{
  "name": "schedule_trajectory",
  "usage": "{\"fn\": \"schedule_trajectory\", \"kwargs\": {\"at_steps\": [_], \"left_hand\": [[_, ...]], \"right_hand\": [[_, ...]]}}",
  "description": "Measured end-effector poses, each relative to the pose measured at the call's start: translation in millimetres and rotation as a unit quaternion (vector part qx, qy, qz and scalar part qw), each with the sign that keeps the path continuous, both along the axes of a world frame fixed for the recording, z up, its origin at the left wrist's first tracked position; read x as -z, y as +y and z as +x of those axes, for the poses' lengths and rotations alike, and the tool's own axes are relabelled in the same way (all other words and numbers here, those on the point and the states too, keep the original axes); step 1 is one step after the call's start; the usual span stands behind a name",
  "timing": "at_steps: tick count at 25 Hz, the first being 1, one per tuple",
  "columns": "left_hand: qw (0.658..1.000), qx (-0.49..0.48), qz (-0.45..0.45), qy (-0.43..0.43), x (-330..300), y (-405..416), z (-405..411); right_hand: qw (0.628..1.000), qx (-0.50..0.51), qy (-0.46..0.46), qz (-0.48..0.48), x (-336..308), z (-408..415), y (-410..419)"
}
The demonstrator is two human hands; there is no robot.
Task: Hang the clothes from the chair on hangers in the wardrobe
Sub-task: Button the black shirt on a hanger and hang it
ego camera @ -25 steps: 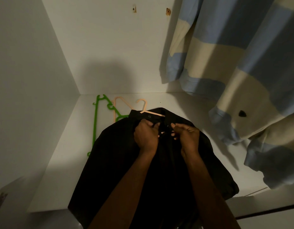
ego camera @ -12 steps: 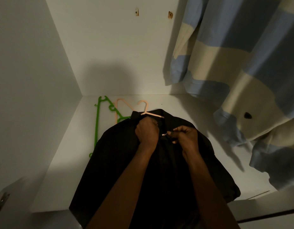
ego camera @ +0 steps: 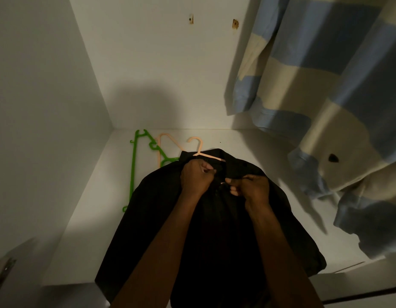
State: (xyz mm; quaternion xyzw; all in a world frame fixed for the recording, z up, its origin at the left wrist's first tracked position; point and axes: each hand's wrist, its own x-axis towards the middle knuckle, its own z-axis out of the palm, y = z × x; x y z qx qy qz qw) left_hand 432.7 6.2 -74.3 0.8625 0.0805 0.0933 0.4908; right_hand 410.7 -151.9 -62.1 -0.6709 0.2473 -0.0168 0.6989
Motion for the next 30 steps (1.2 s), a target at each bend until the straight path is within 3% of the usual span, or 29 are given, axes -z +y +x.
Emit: {"fn": "schedule_trajectory", "kwargs": {"at_steps": [4, 9, 11, 14, 18, 20, 25, 30], "left_hand": [[0.992, 0.008, -0.126, -0.020, 0, 4, -3], [0.972, 0.033, -0.233, 0.002, -6, 12, 0], [0.970, 0.040, -0.241, 0.002, -7, 15, 1], [0.973, 0.046, -0.226, 0.004, -5, 15, 1], [0.997, 0.057, -0.046, -0.037, 1, 12, 3], [0.997, 0.056, -0.011, -0.051, 2, 13, 2], [0.984, 0.106, -0.142, -0.005, 6, 24, 8], [0.969, 0.143, -0.201, 0.021, 5, 30, 7]], "right_hand": [[0.989, 0.002, 0.026, 0.148, -9, 11, 7], [0.981, 0.034, 0.015, 0.190, -13, 22, 29], [0.988, 0.061, -0.001, 0.139, -9, 21, 43], [0.997, 0.054, -0.043, -0.031, 7, 14, 59], [0.983, 0.027, -0.079, -0.161, 23, 14, 59], [0.979, 0.005, -0.093, -0.181, 25, 13, 58], [0.973, -0.009, -0.131, -0.189, 28, 7, 56], [0.975, -0.004, -0.139, -0.172, 29, 6, 56]]}}
